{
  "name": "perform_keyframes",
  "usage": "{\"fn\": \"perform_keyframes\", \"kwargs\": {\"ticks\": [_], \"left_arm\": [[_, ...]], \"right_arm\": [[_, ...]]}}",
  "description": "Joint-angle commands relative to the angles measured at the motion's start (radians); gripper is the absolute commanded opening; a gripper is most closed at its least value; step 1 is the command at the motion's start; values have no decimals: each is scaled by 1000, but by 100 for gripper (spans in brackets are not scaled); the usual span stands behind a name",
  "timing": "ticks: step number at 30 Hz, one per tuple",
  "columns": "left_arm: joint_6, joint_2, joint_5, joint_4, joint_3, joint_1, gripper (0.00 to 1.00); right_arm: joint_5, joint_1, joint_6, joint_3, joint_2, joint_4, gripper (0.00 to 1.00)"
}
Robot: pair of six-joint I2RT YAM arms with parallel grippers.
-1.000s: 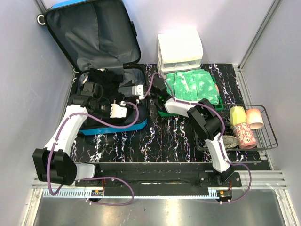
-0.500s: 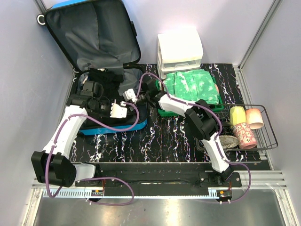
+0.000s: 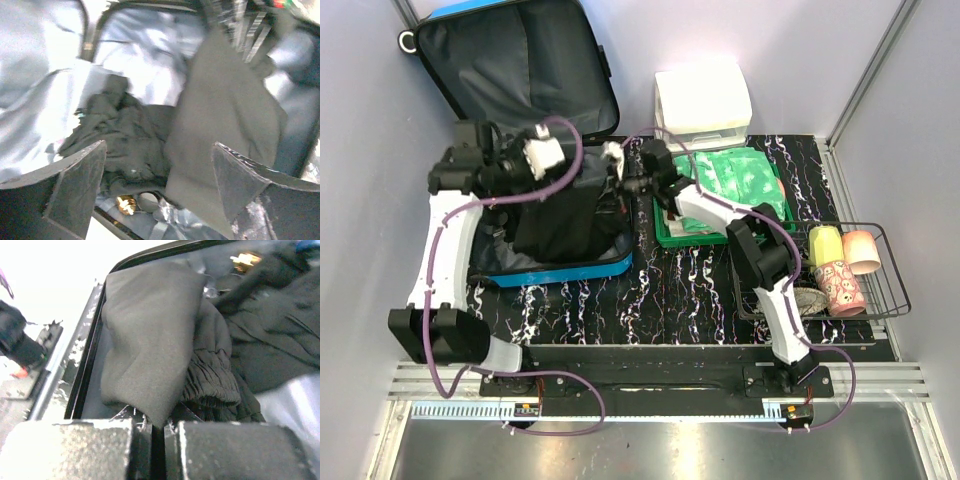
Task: Open, take out, and arrange the luggage
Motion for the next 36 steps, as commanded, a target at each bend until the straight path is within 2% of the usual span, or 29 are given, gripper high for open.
{"fn": "perform_keyframes", "kwargs": {"ticks": [1,4,6,13,19,26,31,33,34,36], "left_arm": [[-439,114,94,125,199,80,95],[-551,163,140,153,270,125,96],[-588,174,150,185,268,139,96],[-599,174,153,252,208,137,96],[-571,166,152,257,170,139,96],[-548,179,161,265,149,139,96],[-527,195,164,265,150,139,96],[-516,205,166,260,152,139,96],[-513,209,166,259,153,139,96],[-498,220,163,240,168,139,96]], "right_arm": [[24,-113,572,45,-132,166,0],[27,-170,815,20,-149,255,0],[35,-206,906,4,-164,308,0],[87,-324,1309,-70,-213,461,0],[84,-433,1293,-144,-344,383,0],[46,-628,1249,-251,-468,297,0],[-2,-798,1076,-378,-467,202,0],[-10,-820,1010,-389,-415,97,0],[-14,-829,920,-385,-392,52,0],[2,-829,824,-360,-324,-136,0]]}}
